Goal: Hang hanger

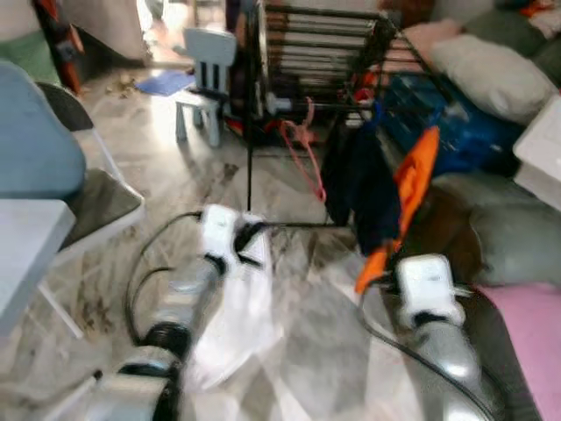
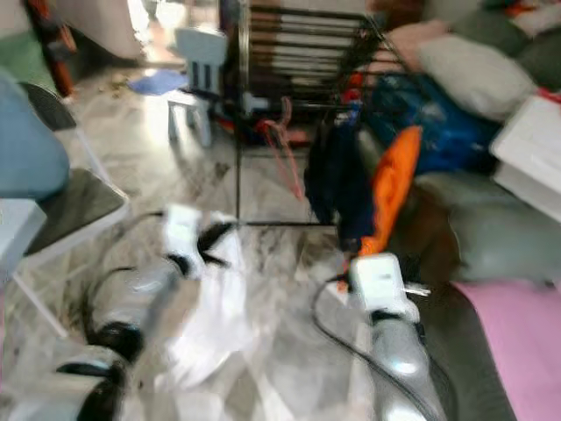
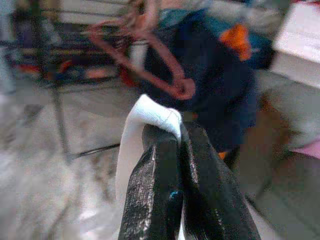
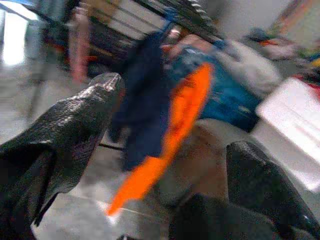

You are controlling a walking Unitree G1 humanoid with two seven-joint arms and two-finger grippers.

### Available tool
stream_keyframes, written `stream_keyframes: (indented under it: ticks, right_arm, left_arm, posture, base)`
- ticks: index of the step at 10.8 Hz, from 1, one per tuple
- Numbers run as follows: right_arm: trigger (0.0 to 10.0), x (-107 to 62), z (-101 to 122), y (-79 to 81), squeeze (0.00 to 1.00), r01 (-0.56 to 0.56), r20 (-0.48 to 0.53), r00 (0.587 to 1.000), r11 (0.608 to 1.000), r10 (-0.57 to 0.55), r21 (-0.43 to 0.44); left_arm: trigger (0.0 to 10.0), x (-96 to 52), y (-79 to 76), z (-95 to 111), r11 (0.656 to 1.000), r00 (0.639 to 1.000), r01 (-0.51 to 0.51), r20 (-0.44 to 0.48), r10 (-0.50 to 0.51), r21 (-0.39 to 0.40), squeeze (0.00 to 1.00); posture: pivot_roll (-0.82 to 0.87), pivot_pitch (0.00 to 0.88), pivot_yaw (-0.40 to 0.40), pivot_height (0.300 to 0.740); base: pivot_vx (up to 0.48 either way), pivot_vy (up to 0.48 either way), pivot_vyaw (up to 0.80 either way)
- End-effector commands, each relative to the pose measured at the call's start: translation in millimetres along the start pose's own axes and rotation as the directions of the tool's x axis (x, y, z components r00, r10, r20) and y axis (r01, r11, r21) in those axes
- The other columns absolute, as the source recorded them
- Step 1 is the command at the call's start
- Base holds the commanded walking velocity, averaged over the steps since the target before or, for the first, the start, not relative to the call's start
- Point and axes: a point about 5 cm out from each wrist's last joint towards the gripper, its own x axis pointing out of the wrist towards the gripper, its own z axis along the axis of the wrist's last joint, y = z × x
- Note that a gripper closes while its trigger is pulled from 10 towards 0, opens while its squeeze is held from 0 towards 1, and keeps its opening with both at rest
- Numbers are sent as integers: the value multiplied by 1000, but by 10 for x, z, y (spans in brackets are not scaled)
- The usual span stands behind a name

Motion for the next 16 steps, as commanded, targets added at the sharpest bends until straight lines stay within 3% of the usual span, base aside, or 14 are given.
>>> stream_keyframes:
  ticks: [1,9,13,16]
  right_arm:
    - [10000,11,22,-81,0,18,7,1000,1000,-18,-15]
    - [10000,36,-47,-113,0,57,5,998,998,-57,11]
    - [10000,132,-56,-242,0,92,26,995,996,-92,5]
    - [10000,241,-4,-223,0,57,49,997,998,-57,-12]
  left_arm:
    - [10000,72,-91,68,1000,999,27,24,-27,0,0]
    - [10000,91,2,118,998,1000,-7,-4,7,65,0]
    - [10000,94,34,97,990,998,-37,-37,42,135,0]
    - [10000,72,39,67,992,999,-35,-29,39,120,0]
  posture:
    - [59,0,-72,740]
    - [83,0,-25,740]
    - [131,0,-4,740]
    - [132,0,-15,740]
  base:
    - [364,311,0]
    - [313,360,-132]
    - [0,0,0]
    - [0,0,-410]
